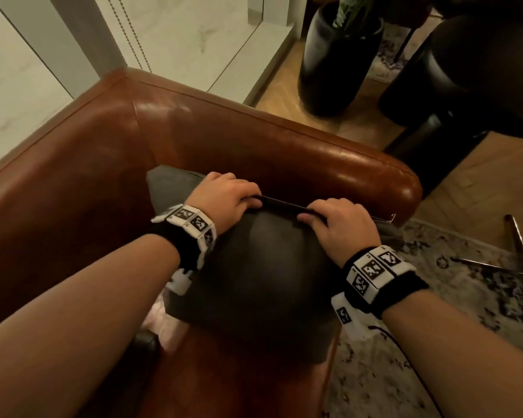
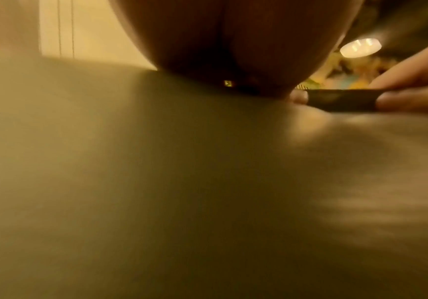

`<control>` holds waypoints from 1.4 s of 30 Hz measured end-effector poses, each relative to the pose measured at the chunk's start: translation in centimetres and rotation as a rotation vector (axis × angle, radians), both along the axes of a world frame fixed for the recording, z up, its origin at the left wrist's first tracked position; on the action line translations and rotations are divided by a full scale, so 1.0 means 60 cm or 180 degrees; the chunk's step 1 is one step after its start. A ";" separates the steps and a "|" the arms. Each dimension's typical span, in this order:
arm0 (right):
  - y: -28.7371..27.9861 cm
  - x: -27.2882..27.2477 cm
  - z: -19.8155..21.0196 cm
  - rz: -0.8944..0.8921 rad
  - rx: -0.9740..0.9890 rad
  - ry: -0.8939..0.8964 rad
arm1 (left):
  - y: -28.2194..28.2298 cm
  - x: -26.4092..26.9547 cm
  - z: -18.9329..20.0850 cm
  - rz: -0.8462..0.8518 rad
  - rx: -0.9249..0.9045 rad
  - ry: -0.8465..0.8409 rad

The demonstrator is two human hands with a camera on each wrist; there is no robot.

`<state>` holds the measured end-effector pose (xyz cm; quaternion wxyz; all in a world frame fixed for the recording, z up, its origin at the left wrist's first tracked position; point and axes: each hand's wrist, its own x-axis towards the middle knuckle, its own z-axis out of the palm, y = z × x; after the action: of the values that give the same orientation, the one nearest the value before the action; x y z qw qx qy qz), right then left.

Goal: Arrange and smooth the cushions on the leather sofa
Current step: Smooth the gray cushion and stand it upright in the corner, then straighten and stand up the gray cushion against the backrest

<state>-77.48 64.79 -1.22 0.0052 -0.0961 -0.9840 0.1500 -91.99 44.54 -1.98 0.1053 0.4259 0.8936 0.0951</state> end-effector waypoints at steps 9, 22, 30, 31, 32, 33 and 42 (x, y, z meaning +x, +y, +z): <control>0.050 0.020 -0.013 -0.0067 0.0581 0.0059 | -0.124 -0.098 -0.003 0.0950 -0.0715 0.0401; -0.124 0.020 0.023 0.0413 -0.0359 0.0522 | -0.251 0.202 0.062 0.1889 0.0334 0.0157; -0.485 0.057 0.011 0.2759 -0.1307 0.0558 | -0.483 0.486 0.042 0.2860 0.0103 0.0625; -0.538 0.066 0.023 0.3051 -0.1421 0.0815 | -0.513 0.512 0.037 0.3101 0.0056 0.0722; -0.591 0.076 0.036 0.3339 -0.1503 0.1043 | -0.541 0.533 0.033 0.3368 -0.0021 0.0753; -0.642 0.085 0.044 0.3633 -0.1526 0.1154 | -0.567 0.552 0.029 0.3581 -0.0132 0.0734; -0.814 0.013 0.011 0.3598 0.0283 0.0431 | -0.841 0.655 -0.006 0.4753 -0.0784 0.0720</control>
<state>-76.69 15.97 -0.55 -0.0087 0.4554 -0.8853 0.0937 -52.71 -5.94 -2.35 -0.0324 -0.2987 0.9538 -0.0035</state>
